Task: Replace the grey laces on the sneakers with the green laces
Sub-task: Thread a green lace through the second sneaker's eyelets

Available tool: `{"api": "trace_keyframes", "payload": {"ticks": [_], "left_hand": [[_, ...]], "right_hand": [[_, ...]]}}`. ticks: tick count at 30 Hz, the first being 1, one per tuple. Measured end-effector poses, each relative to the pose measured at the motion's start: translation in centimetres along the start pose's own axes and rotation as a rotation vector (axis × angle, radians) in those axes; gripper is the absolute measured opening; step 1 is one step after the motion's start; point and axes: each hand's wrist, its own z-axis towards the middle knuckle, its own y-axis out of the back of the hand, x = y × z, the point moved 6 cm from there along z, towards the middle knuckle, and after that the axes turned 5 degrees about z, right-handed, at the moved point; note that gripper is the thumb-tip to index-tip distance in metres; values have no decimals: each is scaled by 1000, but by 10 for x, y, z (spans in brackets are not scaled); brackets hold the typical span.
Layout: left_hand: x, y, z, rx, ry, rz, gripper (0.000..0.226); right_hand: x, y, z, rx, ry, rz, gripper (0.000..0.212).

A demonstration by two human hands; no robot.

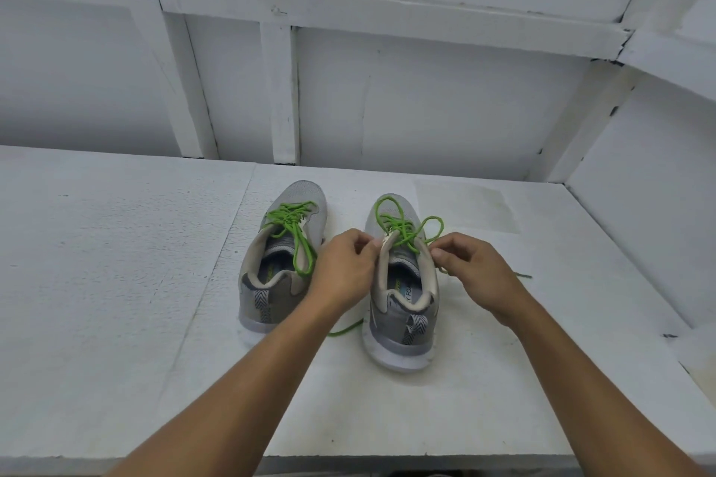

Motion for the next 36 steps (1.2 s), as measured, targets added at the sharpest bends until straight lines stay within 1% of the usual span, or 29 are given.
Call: {"api": "trace_keyframes", "payload": {"ticks": [2,4,7,9,11,13,14,16,17,19,21,23,25,29,32,36], "left_hand": [[1,0,-3,-29,6,13,17],[4,0,-2,-54,34,65,16],[13,-1,-2,-74,128,134,11],[18,-1,-2,-63,195,150,12],[21,-5,0,-25,239,175,22],[19,-6,1,8,245,202,31],[15,-5,1,10,220,178,34],[1,-2,0,20,89,96,38],[-7,-1,1,36,7,92,36],[-17,1,1,53,-89,172,26],[-22,5,2,30,-124,250,20],[-25,8,4,20,-134,271,16],[-30,9,6,40,-158,345,14],[-35,5,13,136,-208,617,10],[-36,9,17,155,-215,779,21],[-33,17,23,138,-187,877,19]], "right_hand": [[0,3,0,-19,17,-71,13],[-1,8,0,-40,52,-239,16],[-13,15,-2,-44,67,-495,17],[-24,21,-3,-44,19,-651,18],[-32,29,-6,-46,-52,-754,18],[-34,33,-8,-41,-90,-762,10],[-32,32,-9,-34,-79,-736,13],[-19,26,-10,-35,12,-616,26],[-10,22,-11,-46,73,-551,27],[8,12,-9,-65,155,-487,23],[17,5,-5,-78,181,-478,16],[17,2,-3,-89,178,-463,12],[17,0,-2,-79,195,-509,13],[11,-1,-3,-69,211,-740,15],[5,4,-6,-88,195,-792,16],[3,7,-8,-100,193,-828,18]]}}
